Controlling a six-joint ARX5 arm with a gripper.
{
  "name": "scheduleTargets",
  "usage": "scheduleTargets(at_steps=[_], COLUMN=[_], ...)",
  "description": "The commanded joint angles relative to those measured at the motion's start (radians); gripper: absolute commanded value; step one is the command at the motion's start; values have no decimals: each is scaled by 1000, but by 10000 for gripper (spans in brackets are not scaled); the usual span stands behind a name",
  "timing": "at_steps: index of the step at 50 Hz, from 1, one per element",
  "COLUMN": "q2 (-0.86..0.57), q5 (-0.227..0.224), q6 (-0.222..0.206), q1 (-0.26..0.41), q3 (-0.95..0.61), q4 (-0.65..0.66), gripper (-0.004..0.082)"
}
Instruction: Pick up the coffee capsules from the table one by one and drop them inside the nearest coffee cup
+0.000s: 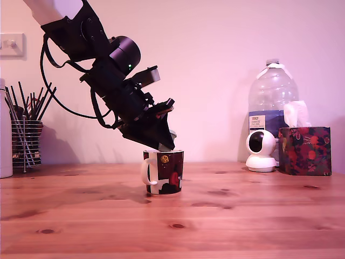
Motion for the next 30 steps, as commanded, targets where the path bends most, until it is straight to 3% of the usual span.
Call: scheduleTargets(at_steps=[1, 30], q2=[16, 16], q5=[-1, -2], q6=[5, 5], q1=[-3, -2], q3=[2, 2], q4=[8, -16], gripper=[148, 148])
